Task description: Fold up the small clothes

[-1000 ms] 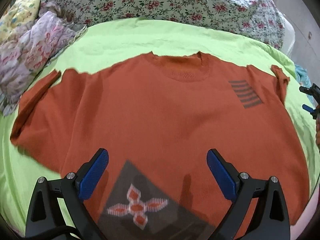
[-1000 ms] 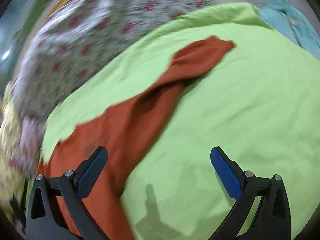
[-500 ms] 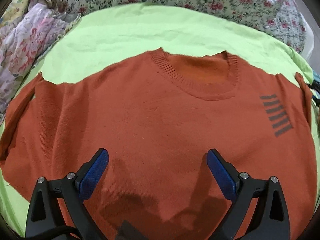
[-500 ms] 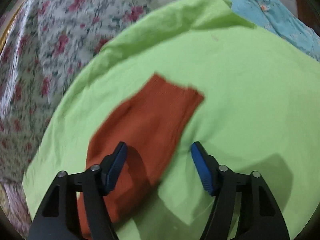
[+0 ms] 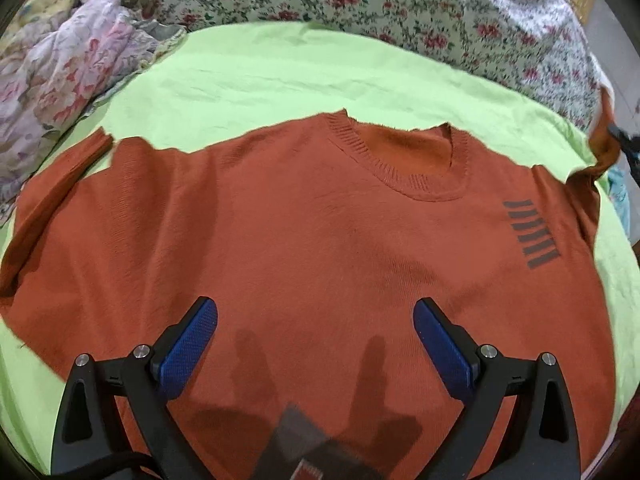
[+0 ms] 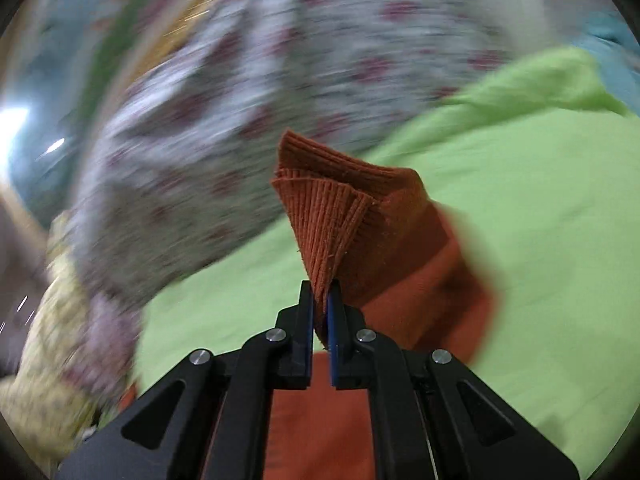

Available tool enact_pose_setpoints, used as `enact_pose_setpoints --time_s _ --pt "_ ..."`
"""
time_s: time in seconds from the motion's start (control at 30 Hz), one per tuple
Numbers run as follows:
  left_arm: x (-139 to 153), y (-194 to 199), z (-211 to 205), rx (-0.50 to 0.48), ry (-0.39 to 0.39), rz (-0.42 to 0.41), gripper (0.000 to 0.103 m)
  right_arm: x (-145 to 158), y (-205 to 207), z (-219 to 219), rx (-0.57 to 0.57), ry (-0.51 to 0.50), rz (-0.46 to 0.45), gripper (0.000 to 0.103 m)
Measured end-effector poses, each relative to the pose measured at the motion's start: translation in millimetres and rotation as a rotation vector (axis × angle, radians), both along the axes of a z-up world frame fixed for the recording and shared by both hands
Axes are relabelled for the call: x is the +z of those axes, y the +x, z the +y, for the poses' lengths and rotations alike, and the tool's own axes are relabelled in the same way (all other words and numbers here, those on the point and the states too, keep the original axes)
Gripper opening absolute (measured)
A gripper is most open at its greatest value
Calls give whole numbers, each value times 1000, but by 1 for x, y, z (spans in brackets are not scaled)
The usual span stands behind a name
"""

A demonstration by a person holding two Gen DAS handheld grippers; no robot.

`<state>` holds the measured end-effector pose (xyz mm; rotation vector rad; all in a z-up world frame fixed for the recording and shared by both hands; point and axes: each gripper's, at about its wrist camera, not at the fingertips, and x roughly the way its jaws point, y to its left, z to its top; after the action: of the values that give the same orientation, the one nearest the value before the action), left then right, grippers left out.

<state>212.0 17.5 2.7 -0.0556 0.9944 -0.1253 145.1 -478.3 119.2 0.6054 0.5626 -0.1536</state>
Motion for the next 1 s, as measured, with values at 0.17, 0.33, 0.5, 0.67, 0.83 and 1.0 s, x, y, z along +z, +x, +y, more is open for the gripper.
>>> enact_pose_setpoints --time_s 0.17,0.33,0.5,0.67,0.83,1.0 --pt "16 -24 24 11 -49 -36 99 15 27 129 322 25 -32 6" --pt "21 -42 45 20 -91 -53 99 -2 47 243 597 52 -11 6" --pt "19 -52 59 17 -134 -46 99 -54 64 302 688 117 96 6" --pt "15 -47 61 12 -181 -33 99 -109 66 333 713 167 199 7" --pt "6 -36 50 -10 -204 6 99 -140 75 338 695 275 284 15" --pt "-11 -14 40 -12 -260 75 99 -140 61 319 659 325 275 34"
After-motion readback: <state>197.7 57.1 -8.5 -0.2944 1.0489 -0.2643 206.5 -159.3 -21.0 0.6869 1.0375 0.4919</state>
